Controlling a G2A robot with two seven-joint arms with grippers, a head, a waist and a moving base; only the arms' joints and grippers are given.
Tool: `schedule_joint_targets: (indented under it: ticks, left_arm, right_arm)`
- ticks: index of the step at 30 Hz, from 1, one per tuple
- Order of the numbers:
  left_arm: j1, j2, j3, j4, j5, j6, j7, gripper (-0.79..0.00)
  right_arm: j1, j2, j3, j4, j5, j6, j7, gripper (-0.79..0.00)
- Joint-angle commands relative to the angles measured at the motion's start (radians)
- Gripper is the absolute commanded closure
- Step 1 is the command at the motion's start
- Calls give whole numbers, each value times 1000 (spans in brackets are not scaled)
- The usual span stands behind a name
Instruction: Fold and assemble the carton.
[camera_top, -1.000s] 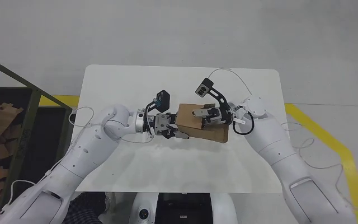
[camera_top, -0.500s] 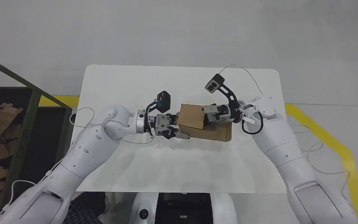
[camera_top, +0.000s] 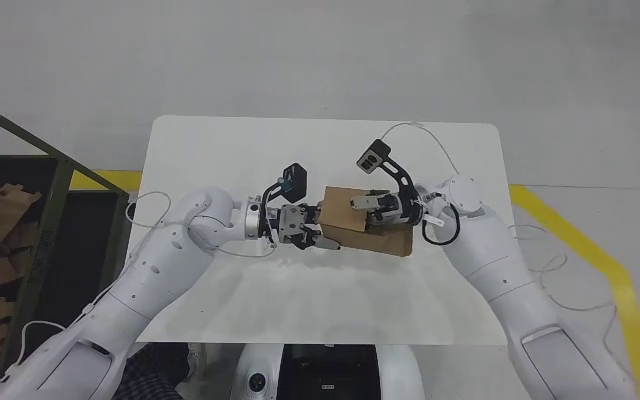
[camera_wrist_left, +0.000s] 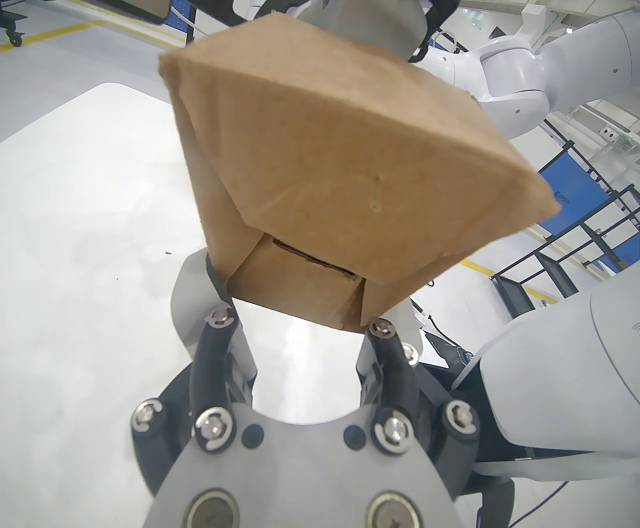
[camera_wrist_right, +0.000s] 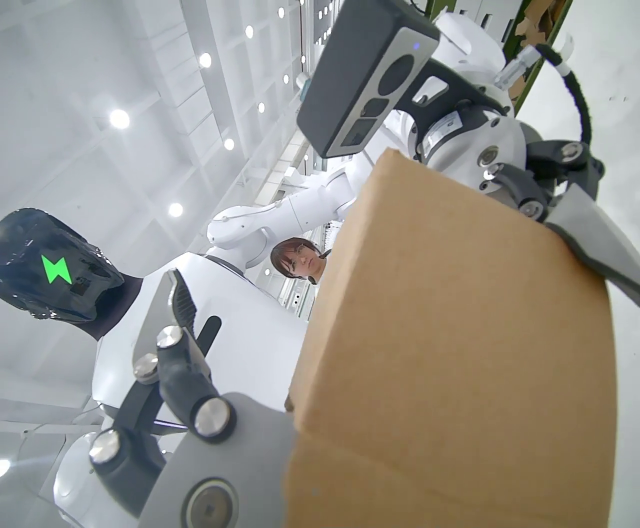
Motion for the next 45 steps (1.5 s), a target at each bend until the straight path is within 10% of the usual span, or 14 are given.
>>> schedule_joint_targets:
  ticks: [1, 21, 22, 24, 26, 35, 45]
  left_arm:
    - [1, 0, -1, -1, 0, 0, 0, -194]
    - [-1, -2, 4, 5, 1, 11, -12, -209]
    - [-1, -2, 4, 5, 0, 11, -12, -212]
    - [-2, -2, 5, 6, 0, 12, -15, -212]
    - [-4, -3, 7, 5, 1, 13, -19, -215]
    - [-5, -4, 6, 3, 32, 23, -17, -209]
    - [2, -6, -13, 7, 153, 57, 37, -219]
  right_arm:
    - [4, -3, -5, 7, -1, -1, -1, -785]
    - [-43, 18, 73, -29, -7, 16, 16, -785]
    - [-45, 18, 71, -28, -9, 17, 17, -757]
    - [-46, 17, 68, -27, -13, 18, 18, -360]
    - [-45, 16, 64, -25, -16, 18, 19, -249]
    - [-25, 19, 62, 8, -85, 9, 9, -120]
    - [-18, 33, 81, 20, -156, -3, -3, -148]
